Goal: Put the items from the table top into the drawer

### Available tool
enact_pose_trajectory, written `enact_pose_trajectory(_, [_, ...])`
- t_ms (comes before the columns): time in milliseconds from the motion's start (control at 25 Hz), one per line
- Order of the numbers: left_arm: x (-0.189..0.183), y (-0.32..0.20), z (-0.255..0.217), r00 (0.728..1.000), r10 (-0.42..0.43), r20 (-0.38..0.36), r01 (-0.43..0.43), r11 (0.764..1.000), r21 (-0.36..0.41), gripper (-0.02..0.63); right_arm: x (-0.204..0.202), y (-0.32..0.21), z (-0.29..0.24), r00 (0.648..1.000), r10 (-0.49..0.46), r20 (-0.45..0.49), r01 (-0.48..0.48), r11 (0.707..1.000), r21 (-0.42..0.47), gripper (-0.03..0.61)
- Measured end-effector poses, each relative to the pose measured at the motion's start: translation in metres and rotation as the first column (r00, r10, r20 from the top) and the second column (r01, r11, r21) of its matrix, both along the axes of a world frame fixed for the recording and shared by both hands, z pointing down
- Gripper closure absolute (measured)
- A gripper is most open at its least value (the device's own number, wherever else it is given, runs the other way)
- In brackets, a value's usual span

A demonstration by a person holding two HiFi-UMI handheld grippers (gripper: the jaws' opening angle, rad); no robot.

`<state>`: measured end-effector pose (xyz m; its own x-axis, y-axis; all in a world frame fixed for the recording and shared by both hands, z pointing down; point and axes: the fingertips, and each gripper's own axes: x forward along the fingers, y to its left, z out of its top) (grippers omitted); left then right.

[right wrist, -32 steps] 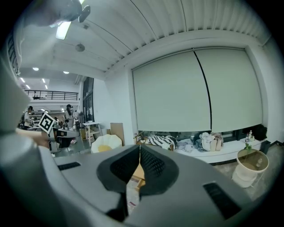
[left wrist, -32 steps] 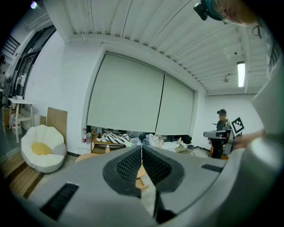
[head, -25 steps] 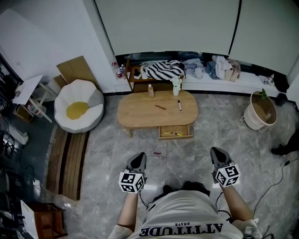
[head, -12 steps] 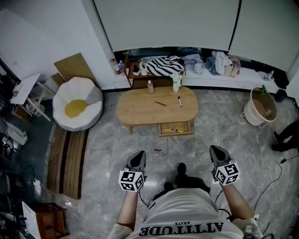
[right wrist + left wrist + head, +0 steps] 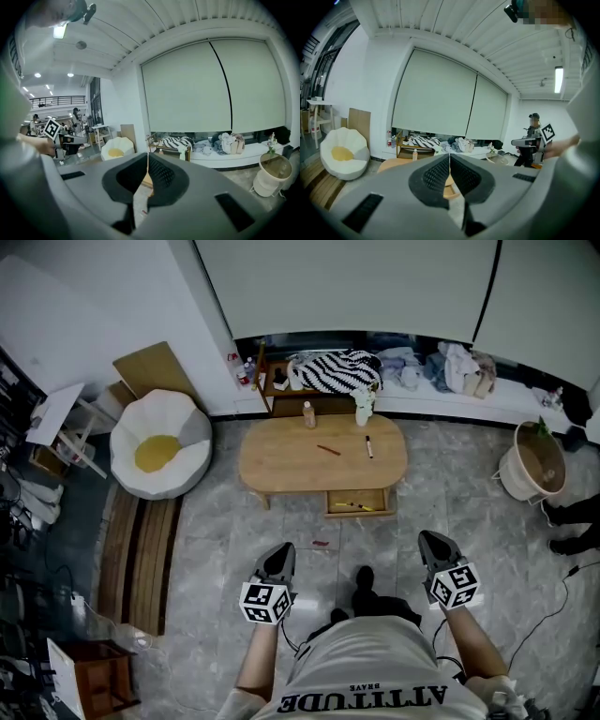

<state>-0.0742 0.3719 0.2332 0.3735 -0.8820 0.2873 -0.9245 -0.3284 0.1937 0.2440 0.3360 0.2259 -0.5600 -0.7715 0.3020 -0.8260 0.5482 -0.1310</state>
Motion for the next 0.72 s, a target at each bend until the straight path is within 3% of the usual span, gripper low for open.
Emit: enact_pose_trajectory(720, [0.035,-0.122,0.006,0.999,-0.040,0.021,0.040,0.999,-0.036,0.592,0.016,-0.147,0.018,0.996,-0.087,-0.017,0.086,0.994,-0.072,0.557])
